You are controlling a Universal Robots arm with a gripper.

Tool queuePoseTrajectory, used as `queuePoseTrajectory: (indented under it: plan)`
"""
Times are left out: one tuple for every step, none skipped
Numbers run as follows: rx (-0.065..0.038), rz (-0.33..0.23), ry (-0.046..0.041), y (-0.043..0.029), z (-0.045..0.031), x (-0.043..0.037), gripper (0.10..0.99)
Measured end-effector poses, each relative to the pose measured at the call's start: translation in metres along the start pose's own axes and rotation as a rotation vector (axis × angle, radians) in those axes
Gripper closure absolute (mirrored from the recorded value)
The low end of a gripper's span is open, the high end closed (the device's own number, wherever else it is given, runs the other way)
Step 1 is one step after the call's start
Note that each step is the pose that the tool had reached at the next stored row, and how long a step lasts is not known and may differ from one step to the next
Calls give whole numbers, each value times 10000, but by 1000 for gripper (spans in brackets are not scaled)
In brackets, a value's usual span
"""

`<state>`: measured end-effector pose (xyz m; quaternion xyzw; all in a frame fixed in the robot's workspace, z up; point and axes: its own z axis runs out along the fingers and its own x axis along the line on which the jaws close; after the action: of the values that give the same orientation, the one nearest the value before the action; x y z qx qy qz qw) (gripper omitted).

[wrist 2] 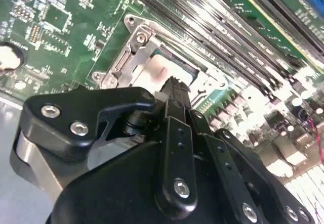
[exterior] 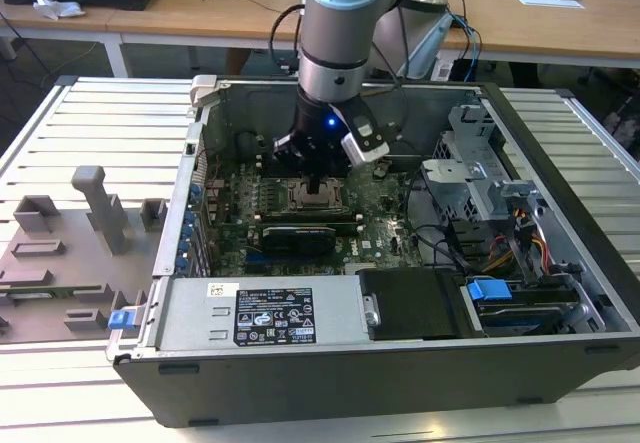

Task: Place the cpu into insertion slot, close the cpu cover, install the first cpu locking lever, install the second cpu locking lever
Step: 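Install the second cpu locking lever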

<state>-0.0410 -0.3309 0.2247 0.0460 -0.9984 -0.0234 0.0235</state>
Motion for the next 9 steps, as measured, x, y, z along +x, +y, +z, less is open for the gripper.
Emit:
queuePoseTrajectory:
  plan:
    - [5, 1, 0, 3, -37, 2, 980]
    - [12, 1, 0, 7, -86, 4, 980]
    - [19, 3, 1, 12, -120, 6, 980]
    - [28, 2, 2, 19, -182, 7, 980]
    - [38, 3, 3, 24, -238, 10, 980]
    - [43, 3, 3, 27, -268, 11, 980]
    - [48, 3, 3, 32, -322, 13, 980]
    - [51, 3, 4, 36, -361, 14, 980]
    - [53, 3, 4, 38, -396, 16, 980]
